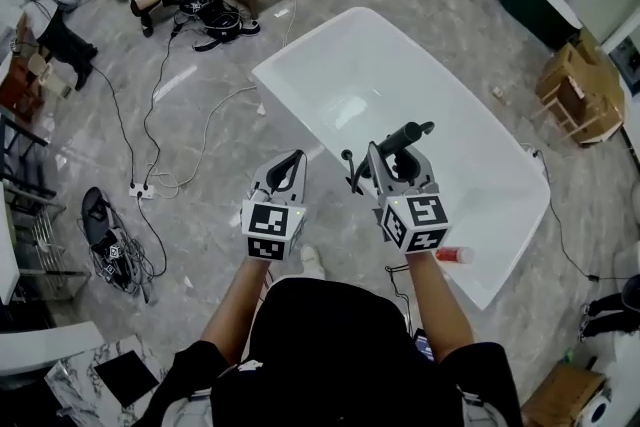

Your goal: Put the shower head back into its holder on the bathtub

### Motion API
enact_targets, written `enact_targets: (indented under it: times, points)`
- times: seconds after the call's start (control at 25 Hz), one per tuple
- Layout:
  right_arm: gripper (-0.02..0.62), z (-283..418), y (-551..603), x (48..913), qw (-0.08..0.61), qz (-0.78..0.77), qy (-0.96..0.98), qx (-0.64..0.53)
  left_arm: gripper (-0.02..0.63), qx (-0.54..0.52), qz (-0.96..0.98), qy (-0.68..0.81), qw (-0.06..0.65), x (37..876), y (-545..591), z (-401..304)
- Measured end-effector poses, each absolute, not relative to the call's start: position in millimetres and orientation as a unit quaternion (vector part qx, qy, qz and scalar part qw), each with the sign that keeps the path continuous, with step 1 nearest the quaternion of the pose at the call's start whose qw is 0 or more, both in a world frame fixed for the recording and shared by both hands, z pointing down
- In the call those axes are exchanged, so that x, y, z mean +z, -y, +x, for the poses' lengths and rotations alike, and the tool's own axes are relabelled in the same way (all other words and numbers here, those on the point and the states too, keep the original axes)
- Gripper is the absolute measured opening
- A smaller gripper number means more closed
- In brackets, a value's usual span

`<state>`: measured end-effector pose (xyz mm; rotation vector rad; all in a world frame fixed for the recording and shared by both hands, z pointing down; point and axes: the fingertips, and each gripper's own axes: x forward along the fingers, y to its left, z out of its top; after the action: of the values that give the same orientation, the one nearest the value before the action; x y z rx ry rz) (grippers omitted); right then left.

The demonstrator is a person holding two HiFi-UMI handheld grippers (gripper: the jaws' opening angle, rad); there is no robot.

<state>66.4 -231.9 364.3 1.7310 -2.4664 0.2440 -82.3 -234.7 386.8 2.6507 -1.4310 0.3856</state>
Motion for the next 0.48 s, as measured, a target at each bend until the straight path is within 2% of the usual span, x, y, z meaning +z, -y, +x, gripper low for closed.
enact_targets:
  times: [0.48]
  points:
    - [0.143,43.2,295.7,384.0,0.073,0.593,0.797,0.085,0.014,0.132,0.877,0.458,0.063,406.2,296.4,-114.2]
